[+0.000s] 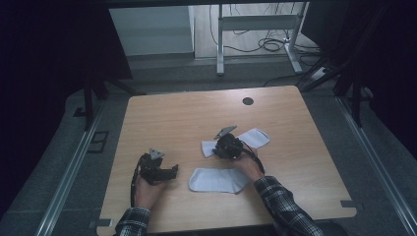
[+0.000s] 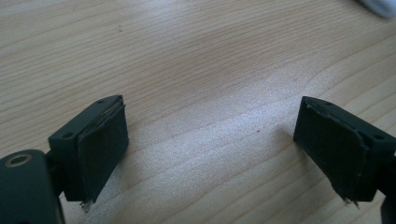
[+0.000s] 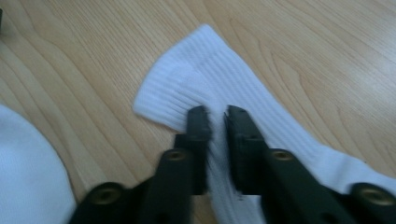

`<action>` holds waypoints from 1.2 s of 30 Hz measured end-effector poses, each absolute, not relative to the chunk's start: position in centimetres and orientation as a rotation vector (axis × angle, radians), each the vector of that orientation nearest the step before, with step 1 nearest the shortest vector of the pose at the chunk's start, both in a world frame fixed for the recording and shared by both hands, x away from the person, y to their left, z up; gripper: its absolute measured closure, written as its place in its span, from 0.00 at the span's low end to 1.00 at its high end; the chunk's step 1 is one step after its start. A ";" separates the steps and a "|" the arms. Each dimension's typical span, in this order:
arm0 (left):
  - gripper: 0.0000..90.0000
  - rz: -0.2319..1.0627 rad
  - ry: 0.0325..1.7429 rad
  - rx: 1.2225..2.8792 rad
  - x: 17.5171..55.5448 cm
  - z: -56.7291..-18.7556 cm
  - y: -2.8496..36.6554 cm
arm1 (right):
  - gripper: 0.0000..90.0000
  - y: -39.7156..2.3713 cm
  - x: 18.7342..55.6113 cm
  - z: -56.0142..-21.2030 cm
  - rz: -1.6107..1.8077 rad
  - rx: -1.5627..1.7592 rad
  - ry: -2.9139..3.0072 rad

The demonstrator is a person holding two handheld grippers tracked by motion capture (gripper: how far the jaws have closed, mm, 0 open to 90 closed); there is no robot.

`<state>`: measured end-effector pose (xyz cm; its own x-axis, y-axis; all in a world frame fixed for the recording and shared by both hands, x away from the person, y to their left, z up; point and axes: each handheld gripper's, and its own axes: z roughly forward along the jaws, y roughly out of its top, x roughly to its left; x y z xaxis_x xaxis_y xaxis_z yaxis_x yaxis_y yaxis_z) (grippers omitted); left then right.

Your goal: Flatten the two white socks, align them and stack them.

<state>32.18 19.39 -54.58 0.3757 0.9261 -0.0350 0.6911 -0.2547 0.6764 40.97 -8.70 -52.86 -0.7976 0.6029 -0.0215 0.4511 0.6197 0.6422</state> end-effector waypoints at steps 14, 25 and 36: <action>0.11 0.504 1.387 2.026 32.2 -54.6 19.4 | 0.91 -7.9 40.2 -45.0 1.138 0.844 2.533; 0.11 0.502 1.388 2.028 32.2 -54.6 19.4 | 0.91 -10.2 39.3 -35.4 1.332 0.794 2.337; 0.11 0.502 1.393 2.032 32.2 -54.6 19.3 | 0.90 -16.7 42.1 -43.9 1.158 1.105 2.384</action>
<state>32.23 19.31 -54.56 0.3722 0.9275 -0.0333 0.6930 -0.2539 0.6747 42.11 -16.67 -43.94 -0.6730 0.7350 0.0830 0.5197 0.3901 0.7601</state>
